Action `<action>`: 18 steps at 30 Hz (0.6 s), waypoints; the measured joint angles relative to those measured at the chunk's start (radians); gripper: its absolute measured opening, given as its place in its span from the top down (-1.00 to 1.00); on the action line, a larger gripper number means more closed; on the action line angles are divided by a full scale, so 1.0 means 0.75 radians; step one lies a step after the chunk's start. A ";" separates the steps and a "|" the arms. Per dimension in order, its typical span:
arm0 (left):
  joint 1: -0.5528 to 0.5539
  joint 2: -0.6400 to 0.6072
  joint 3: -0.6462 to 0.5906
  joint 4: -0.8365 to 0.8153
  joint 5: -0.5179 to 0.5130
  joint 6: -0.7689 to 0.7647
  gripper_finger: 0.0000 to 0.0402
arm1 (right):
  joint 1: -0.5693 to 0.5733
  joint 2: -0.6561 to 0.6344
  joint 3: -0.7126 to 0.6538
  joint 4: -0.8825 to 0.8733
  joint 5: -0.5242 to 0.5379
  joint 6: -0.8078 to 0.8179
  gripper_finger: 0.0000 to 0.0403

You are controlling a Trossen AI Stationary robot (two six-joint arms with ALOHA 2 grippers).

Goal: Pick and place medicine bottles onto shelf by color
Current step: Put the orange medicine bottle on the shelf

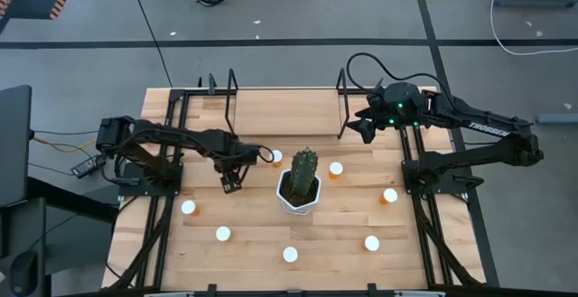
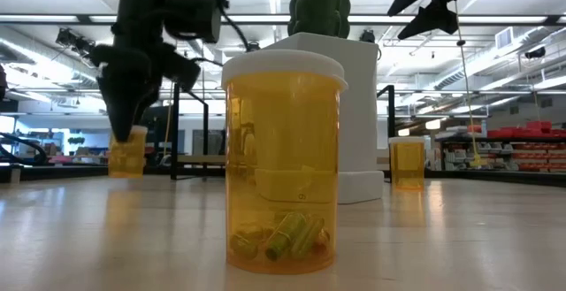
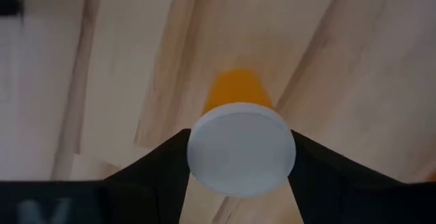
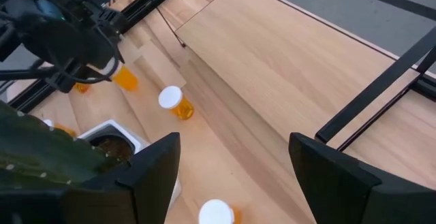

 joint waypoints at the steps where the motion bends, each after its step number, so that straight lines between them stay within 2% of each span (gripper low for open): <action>1: 0.003 0.000 0.028 -0.009 0.001 0.025 -0.18 | 0.000 0.000 0.000 0.000 0.000 -0.003 -0.40; 6: 0.053 0.000 0.189 -0.071 -0.005 0.132 -0.25 | 0.000 0.000 0.000 0.001 0.000 -0.002 -0.40; 11: 0.132 0.000 0.353 -0.077 -0.011 0.295 -0.10 | 0.000 0.000 0.000 0.001 -0.001 -0.004 -0.40; 18: 0.209 0.000 0.516 -0.124 -0.012 0.404 0.11 | 0.000 -0.001 0.000 0.001 -0.001 -0.060 -0.40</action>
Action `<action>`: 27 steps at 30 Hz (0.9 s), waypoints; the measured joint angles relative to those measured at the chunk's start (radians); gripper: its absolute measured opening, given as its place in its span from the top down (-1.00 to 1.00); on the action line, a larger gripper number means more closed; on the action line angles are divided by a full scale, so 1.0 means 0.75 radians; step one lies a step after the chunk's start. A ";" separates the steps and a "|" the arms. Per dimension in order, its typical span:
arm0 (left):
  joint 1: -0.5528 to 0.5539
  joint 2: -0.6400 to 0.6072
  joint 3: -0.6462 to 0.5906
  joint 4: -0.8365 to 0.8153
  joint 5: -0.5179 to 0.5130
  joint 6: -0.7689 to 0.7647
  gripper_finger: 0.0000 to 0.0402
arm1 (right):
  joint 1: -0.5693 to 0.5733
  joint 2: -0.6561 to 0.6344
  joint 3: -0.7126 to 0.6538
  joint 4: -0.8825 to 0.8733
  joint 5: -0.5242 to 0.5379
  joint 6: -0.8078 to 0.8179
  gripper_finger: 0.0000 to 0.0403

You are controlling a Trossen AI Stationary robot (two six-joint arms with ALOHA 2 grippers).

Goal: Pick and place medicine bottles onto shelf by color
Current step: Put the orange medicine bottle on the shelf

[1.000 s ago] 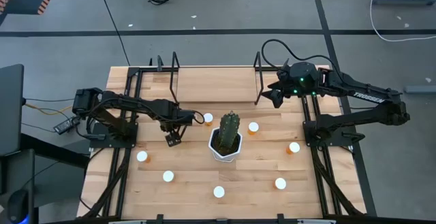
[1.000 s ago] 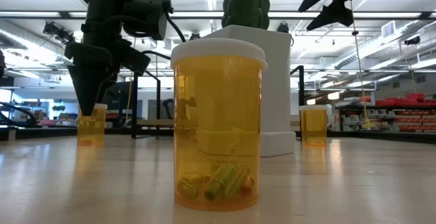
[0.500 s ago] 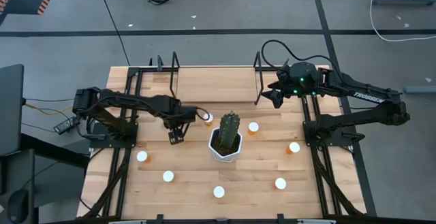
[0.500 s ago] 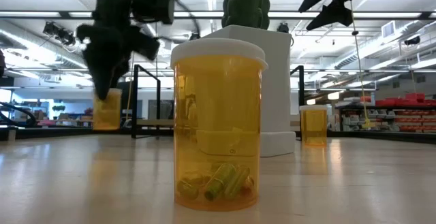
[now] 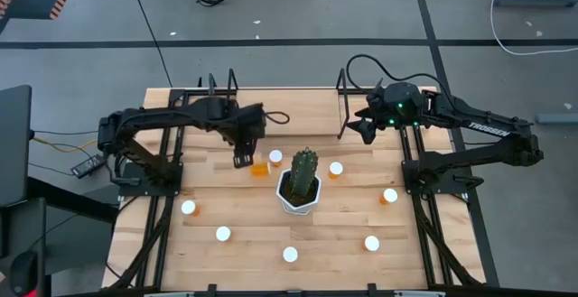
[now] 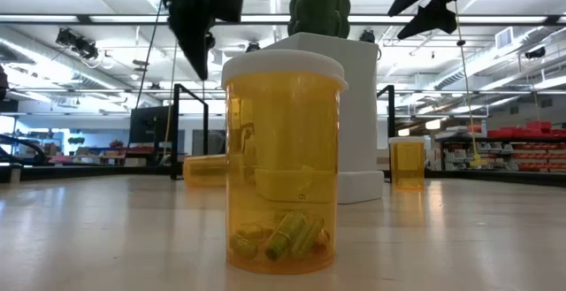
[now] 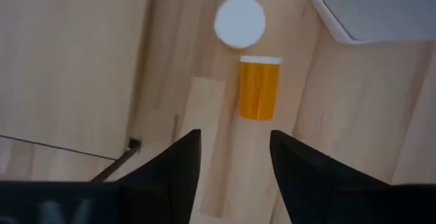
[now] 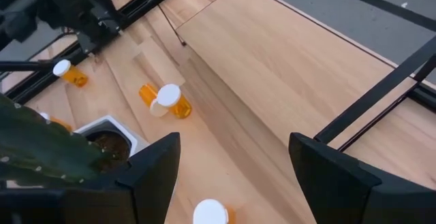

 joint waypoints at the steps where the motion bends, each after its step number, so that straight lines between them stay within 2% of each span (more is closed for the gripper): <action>1: 0.009 0.000 0.009 -0.004 0.000 0.000 0.12 | 0.000 0.000 0.000 0.000 0.000 -0.006 -0.40; 4: 0.022 0.000 0.014 0.013 0.000 0.008 0.07 | 0.000 0.000 0.000 0.000 -0.001 -0.013 -0.40; 7: 0.018 0.026 0.009 0.086 0.000 0.043 -0.07 | 0.000 0.000 0.000 0.000 -0.007 -0.019 -0.40; 13: 0.007 0.181 0.002 0.214 0.004 0.069 -0.41 | 0.001 0.000 0.000 -0.002 -0.035 -0.015 -0.40; 18: 0.007 0.301 0.002 0.254 0.015 0.070 -0.61 | 0.001 0.000 0.000 -0.043 -0.042 0.013 -0.40; 22: -0.003 0.343 0.002 0.317 0.096 0.108 -0.70 | 0.001 0.000 0.000 -0.071 -0.042 0.020 -0.40; 27: -0.025 0.343 0.002 0.418 0.101 0.196 -0.73 | 0.001 0.000 0.000 -0.093 -0.042 0.069 -0.40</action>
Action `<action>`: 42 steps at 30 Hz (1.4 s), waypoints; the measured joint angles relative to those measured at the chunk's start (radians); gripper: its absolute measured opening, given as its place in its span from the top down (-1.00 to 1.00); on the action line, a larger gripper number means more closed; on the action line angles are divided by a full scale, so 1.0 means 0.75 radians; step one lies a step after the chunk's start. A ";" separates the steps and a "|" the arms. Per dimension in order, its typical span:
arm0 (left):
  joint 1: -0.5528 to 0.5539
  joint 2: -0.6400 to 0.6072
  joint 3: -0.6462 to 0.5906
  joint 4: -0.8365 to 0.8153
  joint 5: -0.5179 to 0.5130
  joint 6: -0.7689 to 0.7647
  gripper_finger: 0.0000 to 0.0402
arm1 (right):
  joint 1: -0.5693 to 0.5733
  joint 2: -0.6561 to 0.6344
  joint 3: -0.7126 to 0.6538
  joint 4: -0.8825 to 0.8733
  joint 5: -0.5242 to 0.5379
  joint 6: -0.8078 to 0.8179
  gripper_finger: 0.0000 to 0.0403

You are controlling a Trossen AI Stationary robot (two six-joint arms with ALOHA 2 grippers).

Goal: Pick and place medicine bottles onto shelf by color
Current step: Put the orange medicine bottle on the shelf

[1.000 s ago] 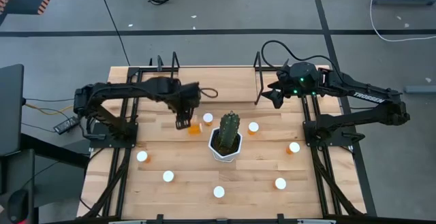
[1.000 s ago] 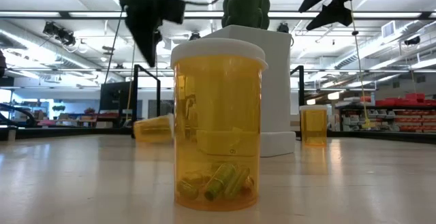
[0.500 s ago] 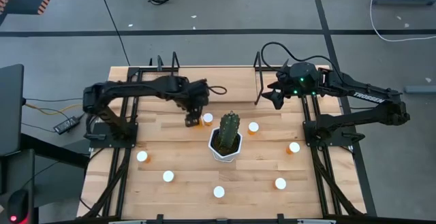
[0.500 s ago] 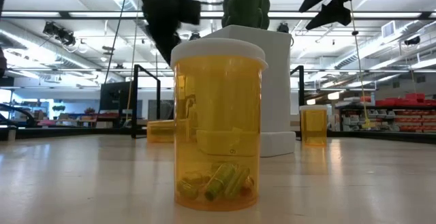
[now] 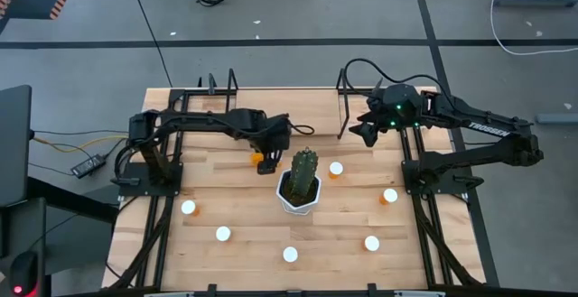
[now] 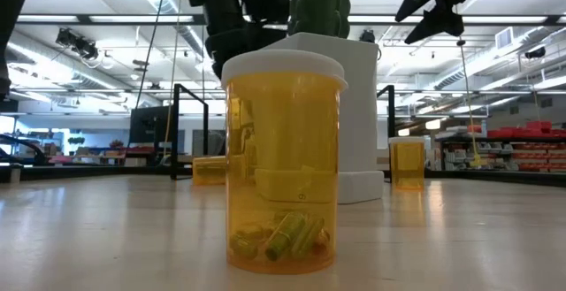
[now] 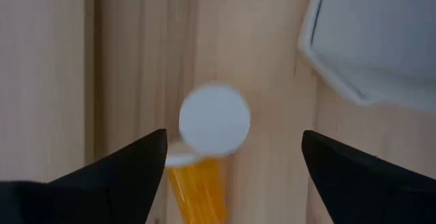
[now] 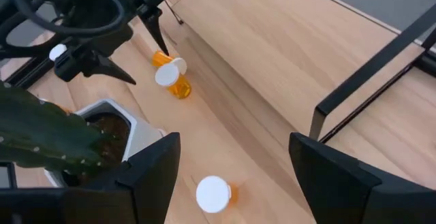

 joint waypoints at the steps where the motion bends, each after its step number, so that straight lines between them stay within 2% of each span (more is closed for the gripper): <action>1: 0.000 0.000 0.000 0.009 0.001 0.018 -0.73 | 0.001 0.000 0.000 0.000 0.000 0.008 -0.40; 10: 0.003 0.084 -0.001 0.023 -0.011 0.152 -0.73 | 0.001 0.000 0.000 -0.005 0.000 0.050 -0.40; 24: -0.003 0.139 -0.001 0.071 -0.035 0.162 -0.73 | 0.001 0.000 0.000 -0.020 0.015 0.092 -0.40; 42: -0.015 0.166 0.000 0.075 -0.062 0.156 -0.49 | 0.000 0.000 0.000 -0.028 0.036 0.083 -0.40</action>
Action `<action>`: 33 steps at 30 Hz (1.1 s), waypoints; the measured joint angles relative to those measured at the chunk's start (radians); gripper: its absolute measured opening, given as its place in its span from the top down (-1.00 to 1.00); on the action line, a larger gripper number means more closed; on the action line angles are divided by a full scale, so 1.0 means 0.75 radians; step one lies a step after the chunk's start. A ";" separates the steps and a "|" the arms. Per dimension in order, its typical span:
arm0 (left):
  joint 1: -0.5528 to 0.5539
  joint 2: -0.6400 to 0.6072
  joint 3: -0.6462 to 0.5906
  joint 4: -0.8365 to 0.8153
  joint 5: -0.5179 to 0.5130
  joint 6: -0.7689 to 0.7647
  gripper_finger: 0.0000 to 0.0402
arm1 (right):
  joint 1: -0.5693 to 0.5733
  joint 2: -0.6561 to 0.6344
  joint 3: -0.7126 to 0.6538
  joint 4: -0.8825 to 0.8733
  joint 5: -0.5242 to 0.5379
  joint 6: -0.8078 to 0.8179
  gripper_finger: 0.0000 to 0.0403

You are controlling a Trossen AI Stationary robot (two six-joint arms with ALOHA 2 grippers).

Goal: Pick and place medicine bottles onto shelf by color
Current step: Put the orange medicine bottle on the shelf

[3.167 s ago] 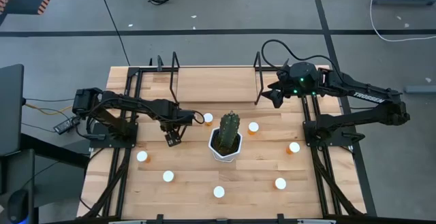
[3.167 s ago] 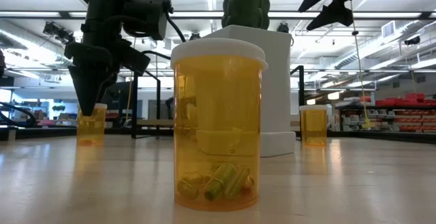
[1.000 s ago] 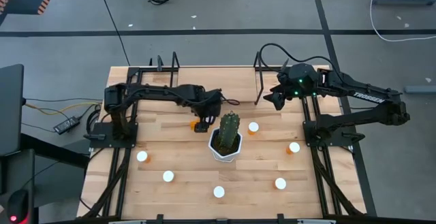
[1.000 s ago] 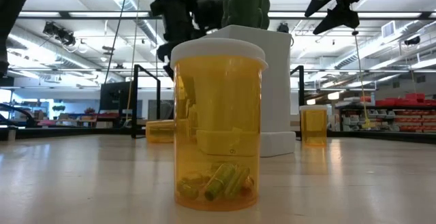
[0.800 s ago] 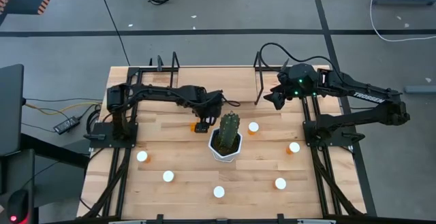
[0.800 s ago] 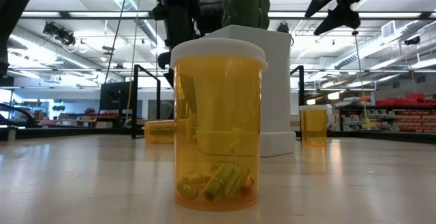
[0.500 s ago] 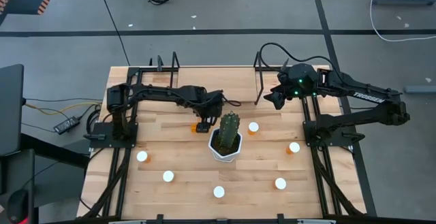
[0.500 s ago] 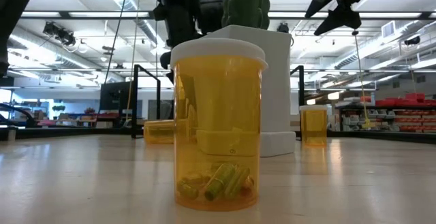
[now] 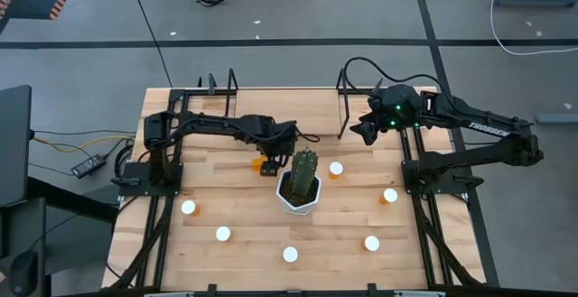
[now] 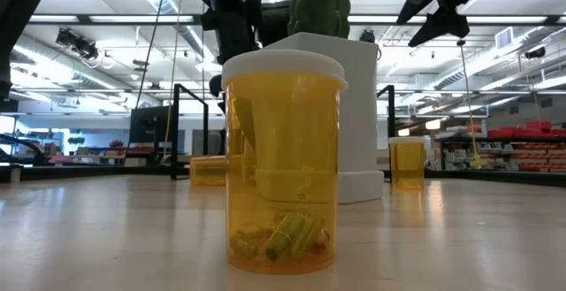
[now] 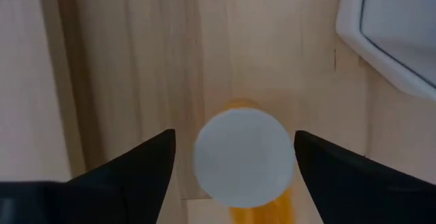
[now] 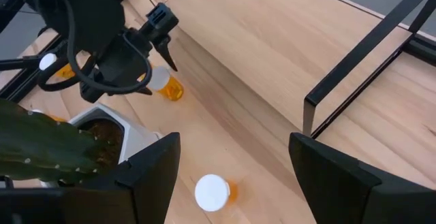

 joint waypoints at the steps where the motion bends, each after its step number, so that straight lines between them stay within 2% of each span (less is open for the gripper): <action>1: 0.000 0.000 0.000 0.000 0.001 0.000 -0.47 | 0.000 0.000 0.000 0.000 0.000 0.000 -0.40; 13: -0.002 0.000 0.000 0.000 -0.016 -0.005 -0.06 | 0.001 0.000 0.000 0.000 0.000 -0.001 -0.40; 16: -0.002 0.000 0.000 -0.002 -0.016 -0.005 -0.06 | 0.001 0.000 0.000 0.000 0.000 -0.001 -0.40; 21: -0.002 0.000 0.001 -0.041 -0.014 -0.005 -0.20 | 0.001 0.000 0.000 0.000 0.000 -0.001 -0.40; 28: -0.001 0.000 0.021 -0.169 -0.027 -0.005 -0.06 | 0.001 0.000 0.000 -0.021 -0.001 -0.001 -0.40; 33: -0.001 0.000 0.093 -0.242 -0.029 -0.004 -0.11 | 0.001 0.000 0.000 -0.044 -0.001 -0.007 -0.40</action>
